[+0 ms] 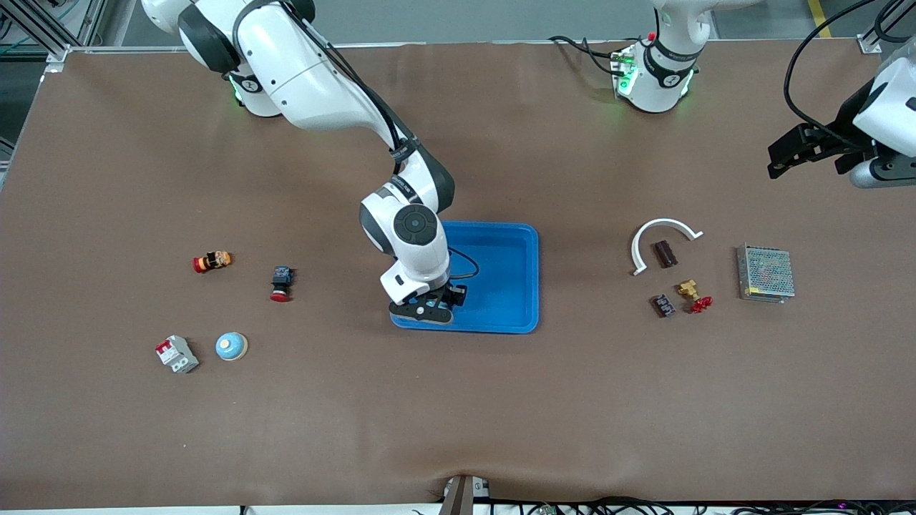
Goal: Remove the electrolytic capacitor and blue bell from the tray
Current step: 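Carry the bell with the right gripper beside the first bell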
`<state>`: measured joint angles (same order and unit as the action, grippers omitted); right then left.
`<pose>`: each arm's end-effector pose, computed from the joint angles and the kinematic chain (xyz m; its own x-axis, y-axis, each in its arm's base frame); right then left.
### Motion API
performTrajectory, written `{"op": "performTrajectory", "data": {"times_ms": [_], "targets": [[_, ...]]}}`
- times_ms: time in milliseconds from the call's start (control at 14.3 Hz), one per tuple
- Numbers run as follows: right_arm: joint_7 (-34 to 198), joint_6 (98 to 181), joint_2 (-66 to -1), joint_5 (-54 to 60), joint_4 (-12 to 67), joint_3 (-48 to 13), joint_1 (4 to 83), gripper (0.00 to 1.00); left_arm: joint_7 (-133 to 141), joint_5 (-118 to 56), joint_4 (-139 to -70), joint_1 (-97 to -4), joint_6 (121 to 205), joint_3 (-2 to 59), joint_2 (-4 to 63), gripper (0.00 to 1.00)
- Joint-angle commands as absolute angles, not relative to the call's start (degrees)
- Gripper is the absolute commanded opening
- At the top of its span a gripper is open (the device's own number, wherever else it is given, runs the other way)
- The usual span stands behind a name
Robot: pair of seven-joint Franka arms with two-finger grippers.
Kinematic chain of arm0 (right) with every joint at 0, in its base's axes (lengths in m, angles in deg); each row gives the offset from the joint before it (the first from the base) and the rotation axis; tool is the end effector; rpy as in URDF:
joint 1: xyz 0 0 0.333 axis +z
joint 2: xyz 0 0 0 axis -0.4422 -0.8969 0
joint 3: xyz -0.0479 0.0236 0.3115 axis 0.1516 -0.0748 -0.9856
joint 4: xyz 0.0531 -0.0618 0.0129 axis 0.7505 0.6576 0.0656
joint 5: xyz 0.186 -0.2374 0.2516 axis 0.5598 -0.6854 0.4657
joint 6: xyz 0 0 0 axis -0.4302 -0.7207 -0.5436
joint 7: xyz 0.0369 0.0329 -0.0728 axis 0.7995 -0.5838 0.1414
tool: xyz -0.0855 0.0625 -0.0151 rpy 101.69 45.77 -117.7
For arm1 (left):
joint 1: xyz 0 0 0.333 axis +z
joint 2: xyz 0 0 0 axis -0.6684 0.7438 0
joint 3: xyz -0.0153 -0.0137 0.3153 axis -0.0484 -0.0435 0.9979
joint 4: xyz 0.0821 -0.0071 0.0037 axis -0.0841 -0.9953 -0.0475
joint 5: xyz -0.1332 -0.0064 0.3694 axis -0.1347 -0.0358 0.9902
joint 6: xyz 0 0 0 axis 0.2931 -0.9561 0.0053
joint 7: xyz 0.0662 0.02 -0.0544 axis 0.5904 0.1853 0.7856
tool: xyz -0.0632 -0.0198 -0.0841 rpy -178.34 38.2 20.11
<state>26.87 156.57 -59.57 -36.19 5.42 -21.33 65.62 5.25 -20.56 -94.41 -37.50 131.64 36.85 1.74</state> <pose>0.5910 0.4646 0.2154 0.9784 -0.1747 0.1108 -0.1706 -0.9843 -0.0455 0.5333 -0.0504 0.6410 0.9986 0.0427 -0.0311 0.0416 -0.9984 -0.0371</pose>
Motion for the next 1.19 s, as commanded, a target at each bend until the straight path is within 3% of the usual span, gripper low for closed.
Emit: {"op": "performTrajectory", "data": {"times_ms": [0,560,1121], "targets": [[31.8,151.5,-55.9,-36.6,5.7,-21.6,63.7,0.57,5.0,-21.1,-94.1,-37.7,131.1,37.2,1.7,1.0],[61.3,142.9,-49.3,-32.8,5.7,-21.9,51.6,0.57,5.3,-21.4,-94.1,-37.8,131.4,36.9,2.4,1.0],[87.5,142.6,-49.6,-31.4,5.9,-21.9,40.2,0.57,5.1,-21.2,-94.0,-37.9,131.3,36.8,2.3,1.0]]}}
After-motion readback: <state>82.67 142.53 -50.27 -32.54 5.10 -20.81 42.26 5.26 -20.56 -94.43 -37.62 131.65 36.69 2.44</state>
